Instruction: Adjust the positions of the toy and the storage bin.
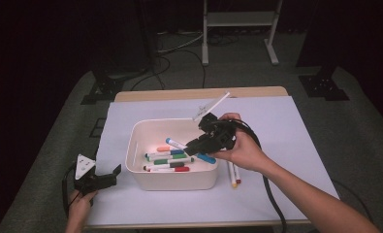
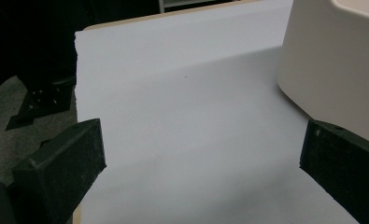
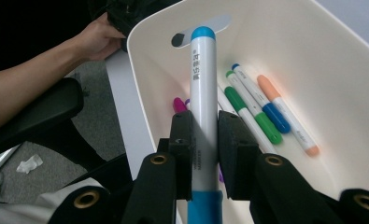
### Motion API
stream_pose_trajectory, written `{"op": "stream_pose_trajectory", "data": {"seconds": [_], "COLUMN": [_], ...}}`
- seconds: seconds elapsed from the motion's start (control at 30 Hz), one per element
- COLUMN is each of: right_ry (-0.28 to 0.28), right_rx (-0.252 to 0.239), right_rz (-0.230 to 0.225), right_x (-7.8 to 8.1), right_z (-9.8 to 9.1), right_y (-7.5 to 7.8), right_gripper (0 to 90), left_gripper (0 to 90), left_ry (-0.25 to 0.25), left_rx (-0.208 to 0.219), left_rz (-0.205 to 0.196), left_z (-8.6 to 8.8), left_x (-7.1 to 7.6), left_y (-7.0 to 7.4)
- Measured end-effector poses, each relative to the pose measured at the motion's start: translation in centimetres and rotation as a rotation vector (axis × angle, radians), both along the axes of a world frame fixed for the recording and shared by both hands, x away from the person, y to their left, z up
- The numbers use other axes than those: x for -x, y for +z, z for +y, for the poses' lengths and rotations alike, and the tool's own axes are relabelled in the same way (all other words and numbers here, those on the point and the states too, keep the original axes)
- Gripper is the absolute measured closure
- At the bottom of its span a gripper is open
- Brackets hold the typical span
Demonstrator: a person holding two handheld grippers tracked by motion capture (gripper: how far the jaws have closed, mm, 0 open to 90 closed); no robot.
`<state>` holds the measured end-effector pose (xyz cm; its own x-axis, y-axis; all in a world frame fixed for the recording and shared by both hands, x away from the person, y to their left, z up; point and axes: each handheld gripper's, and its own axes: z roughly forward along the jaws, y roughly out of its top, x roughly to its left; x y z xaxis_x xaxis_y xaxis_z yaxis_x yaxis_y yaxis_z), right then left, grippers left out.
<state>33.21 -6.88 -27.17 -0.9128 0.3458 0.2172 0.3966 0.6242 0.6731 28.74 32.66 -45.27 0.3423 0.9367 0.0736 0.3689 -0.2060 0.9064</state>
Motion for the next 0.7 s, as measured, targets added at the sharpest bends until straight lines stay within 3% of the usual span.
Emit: {"op": "stream_pose_trajectory", "data": {"seconds": [0.33, 0.7], "right_ry": [0.060, 0.101], "right_rx": [0.008, 0.063], "right_rz": [0.017, 0.015], "right_x": [-1.2, -1.9], "right_z": [2.9, 5.7], "right_y": [-1.7, -4.0], "right_gripper": [75.5, 75.5], "left_gripper": [0.0, 0.0], "left_ry": [0.001, 0.004], "left_rx": [0.001, 0.005], "left_rz": [0.003, 0.003], "left_z": [0.0, 0.1], "left_x": [0.0, 0.0], "left_y": [0.0, 0.0]}}
